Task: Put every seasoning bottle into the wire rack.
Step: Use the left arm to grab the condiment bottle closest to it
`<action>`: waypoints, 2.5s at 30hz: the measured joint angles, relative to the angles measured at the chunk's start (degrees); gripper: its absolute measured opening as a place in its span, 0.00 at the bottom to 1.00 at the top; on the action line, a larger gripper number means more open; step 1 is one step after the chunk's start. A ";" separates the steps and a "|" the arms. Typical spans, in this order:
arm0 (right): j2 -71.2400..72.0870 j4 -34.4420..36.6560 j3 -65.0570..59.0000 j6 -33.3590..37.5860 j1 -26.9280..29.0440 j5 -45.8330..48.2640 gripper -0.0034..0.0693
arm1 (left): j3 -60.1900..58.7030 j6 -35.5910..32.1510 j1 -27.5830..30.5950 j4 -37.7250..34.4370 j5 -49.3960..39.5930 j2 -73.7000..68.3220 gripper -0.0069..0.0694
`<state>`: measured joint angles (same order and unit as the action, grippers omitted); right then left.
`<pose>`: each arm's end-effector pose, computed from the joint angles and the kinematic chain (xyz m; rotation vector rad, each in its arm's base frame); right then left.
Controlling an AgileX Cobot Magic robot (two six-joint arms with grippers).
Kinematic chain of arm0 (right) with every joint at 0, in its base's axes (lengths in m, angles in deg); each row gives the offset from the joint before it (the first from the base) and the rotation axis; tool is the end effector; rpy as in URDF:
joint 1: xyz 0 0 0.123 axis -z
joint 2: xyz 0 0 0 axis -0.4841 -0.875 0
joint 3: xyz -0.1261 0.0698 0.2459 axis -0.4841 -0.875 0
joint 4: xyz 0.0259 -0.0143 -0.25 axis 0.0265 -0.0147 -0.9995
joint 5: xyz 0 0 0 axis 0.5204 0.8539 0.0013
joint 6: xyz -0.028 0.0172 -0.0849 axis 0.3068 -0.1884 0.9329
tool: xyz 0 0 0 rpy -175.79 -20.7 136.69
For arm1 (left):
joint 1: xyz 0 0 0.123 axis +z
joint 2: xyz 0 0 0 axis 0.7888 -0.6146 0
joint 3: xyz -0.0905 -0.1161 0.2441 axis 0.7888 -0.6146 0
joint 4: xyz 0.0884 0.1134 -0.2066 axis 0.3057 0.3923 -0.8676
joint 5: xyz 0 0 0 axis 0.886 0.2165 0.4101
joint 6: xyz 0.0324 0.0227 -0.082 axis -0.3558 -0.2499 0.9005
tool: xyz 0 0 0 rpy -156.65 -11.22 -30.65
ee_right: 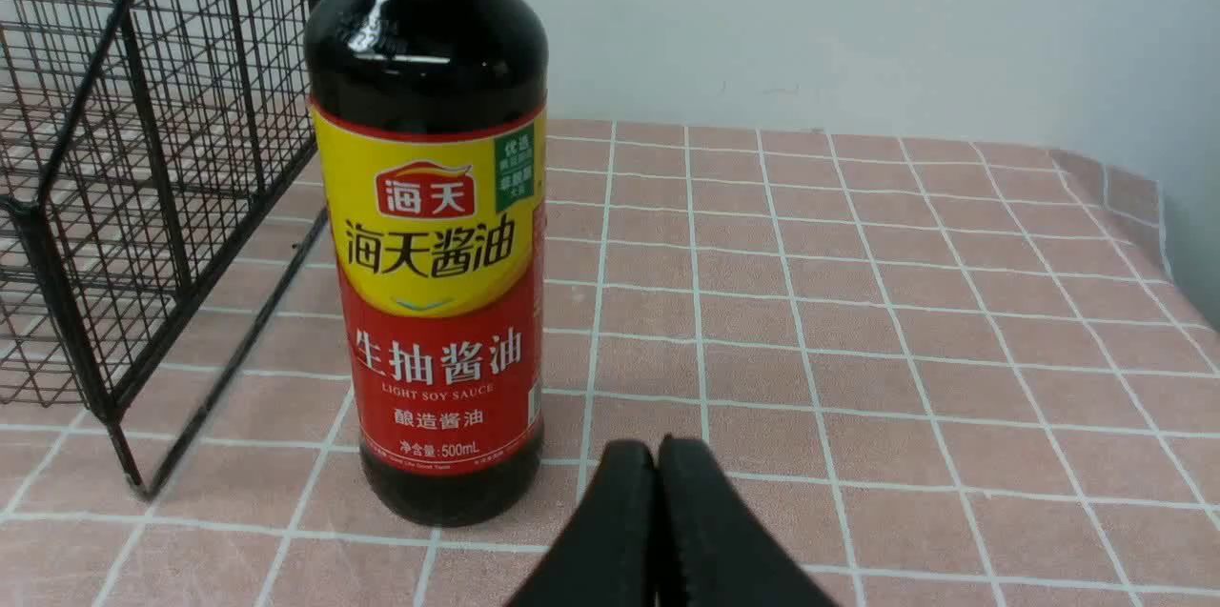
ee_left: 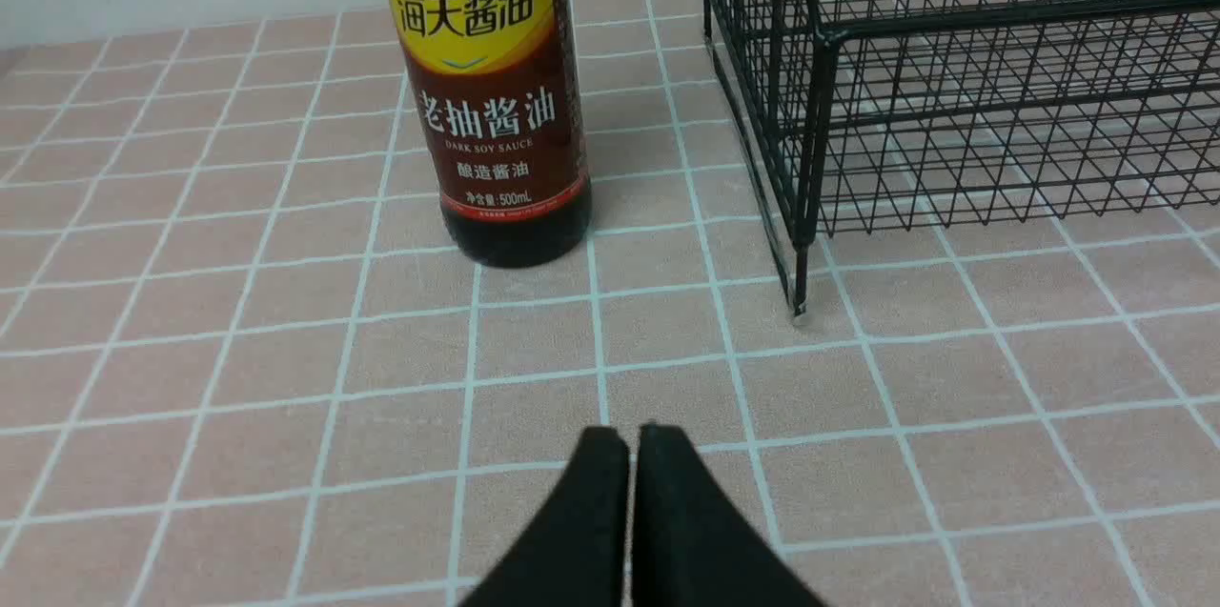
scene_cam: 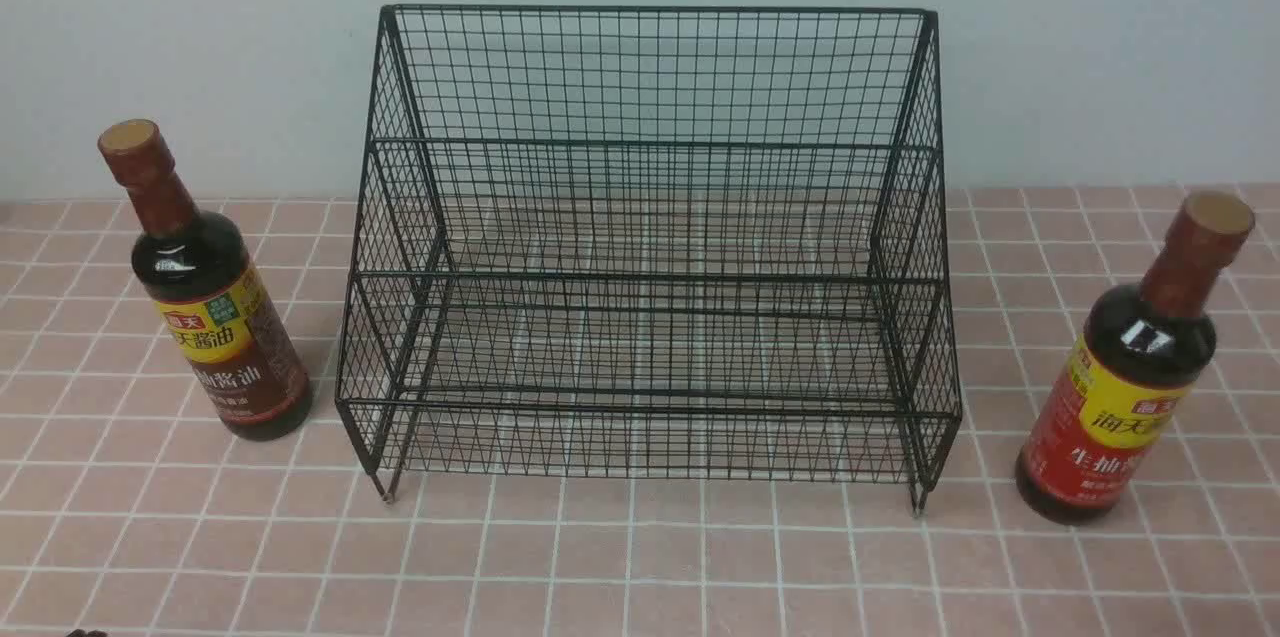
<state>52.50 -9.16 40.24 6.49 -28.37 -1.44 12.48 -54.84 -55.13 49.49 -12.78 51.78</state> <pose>0.0525 -0.0044 0.1735 0.0134 1.8640 -0.0662 0.0522 -0.0063 0.1708 0.1295 1.8707 -0.0344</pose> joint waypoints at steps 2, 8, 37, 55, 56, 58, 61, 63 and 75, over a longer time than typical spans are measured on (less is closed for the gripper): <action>0.00 0.00 0.00 0.00 0.00 0.00 0.03 | 0.00 0.00 0.00 0.00 0.00 0.00 0.08; 0.00 0.00 0.00 0.00 0.00 0.00 0.03 | 0.00 0.00 0.00 0.00 0.00 0.00 0.08; 0.00 0.00 0.00 0.00 0.00 0.00 0.03 | -0.07 2.78 0.00 -8.25 7.87 0.00 0.08; 0.00 0.00 0.00 0.00 0.00 0.00 0.03 | 13.95 0.23 0.00 -12.51 45.40 -13.68 0.08; 0.00 0.00 0.00 0.00 0.00 0.00 0.03 | 14.92 0.23 0.00 -11.14 44.86 -16.21 0.08; 0.00 0.00 0.00 0.00 0.00 0.00 0.03 | 16.18 0.23 0.00 -9.44 44.67 -20.70 0.08; 0.00 0.00 0.00 0.00 0.00 0.00 0.03 | 17.56 0.23 0.00 -7.67 46.10 -30.22 0.09; 0.00 0.00 0.00 0.00 0.00 0.00 0.03 | 18.11 0.23 0.00 -7.25 47.95 -35.73 0.10; 0.00 0.00 0.00 0.00 0.00 0.00 0.03 | 23.02 4.99 0.00 -7.13 56.75 -60.06 0.54</action>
<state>52.50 -9.16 40.24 6.49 -28.37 -1.44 35.49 -49.85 -55.13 42.36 43.97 -8.28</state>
